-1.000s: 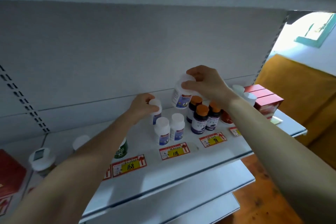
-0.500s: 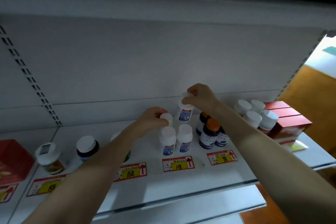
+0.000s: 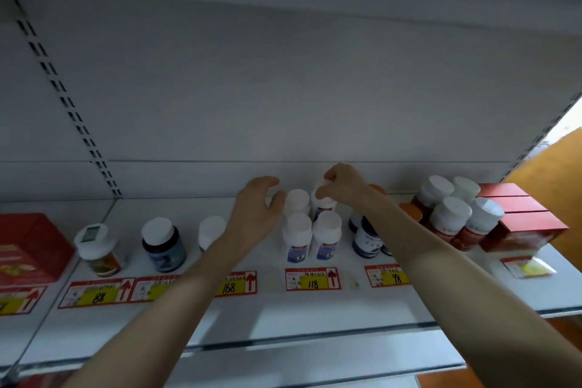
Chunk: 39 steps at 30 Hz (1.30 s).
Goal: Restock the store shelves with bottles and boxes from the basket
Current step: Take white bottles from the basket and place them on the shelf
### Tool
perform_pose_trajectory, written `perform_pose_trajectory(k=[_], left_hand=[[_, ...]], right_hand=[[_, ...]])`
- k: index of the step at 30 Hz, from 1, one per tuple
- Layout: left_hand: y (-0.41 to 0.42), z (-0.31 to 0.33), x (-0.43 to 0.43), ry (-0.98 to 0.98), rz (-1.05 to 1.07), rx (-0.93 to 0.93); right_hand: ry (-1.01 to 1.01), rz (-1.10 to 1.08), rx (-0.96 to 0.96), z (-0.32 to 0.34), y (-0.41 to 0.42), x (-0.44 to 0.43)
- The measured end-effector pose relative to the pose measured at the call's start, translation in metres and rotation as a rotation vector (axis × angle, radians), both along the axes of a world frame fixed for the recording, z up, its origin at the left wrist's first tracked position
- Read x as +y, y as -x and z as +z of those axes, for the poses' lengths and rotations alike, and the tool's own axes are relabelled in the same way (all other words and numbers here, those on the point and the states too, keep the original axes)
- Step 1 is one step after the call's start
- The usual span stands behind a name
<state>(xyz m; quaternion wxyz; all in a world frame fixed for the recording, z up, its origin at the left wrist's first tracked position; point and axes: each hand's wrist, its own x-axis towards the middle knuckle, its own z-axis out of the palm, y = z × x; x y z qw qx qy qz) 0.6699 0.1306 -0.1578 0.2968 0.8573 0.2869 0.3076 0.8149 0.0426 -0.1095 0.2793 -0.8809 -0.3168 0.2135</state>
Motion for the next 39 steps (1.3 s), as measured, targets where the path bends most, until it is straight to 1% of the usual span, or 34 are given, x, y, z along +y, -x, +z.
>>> perform_pose_trajectory(k=[3, 5, 7, 9, 13, 25, 28, 32, 36, 39], left_hand=[[0.027, -0.006, -0.025, -0.212, -0.04, 0.009], [0.043, -0.017, -0.042, -0.396, -0.075, 0.038], [0.057, -0.031, -0.059, -0.471, -0.106, 0.084], [0.066, -0.042, -0.073, -0.463, -0.13, 0.13], [0.077, -0.051, -0.09, -0.417, -0.184, 0.162], [0.097, -0.057, -0.113, -0.389, -0.118, 0.252], [0.101, -0.055, -0.117, -0.389, -0.091, 0.235], [0.112, -0.048, -0.122, -0.398, -0.052, 0.222], [0.14, -0.042, -0.122, -0.417, 0.011, 0.241], [0.174, -0.04, -0.118, -0.407, 0.088, 0.265]], right_hand=[[0.031, -0.003, 0.01, -0.005, 0.001, -0.002], [0.036, 0.004, 0.019, -0.009, 0.002, -0.003], [0.029, 0.003, 0.023, -0.01, 0.003, -0.005], [0.019, 0.006, 0.015, -0.01, 0.004, -0.006], [0.025, 0.02, 0.002, -0.009, 0.007, -0.007], [0.052, 0.072, -0.073, -0.009, 0.004, -0.008], [-0.035, 0.064, -0.163, 0.001, 0.001, -0.005], [-0.18, 0.158, -0.27, 0.017, 0.015, 0.003], [-0.325, 0.285, -0.315, 0.03, 0.065, 0.015], [-0.401, 0.436, -0.296, 0.031, 0.12, 0.027]])
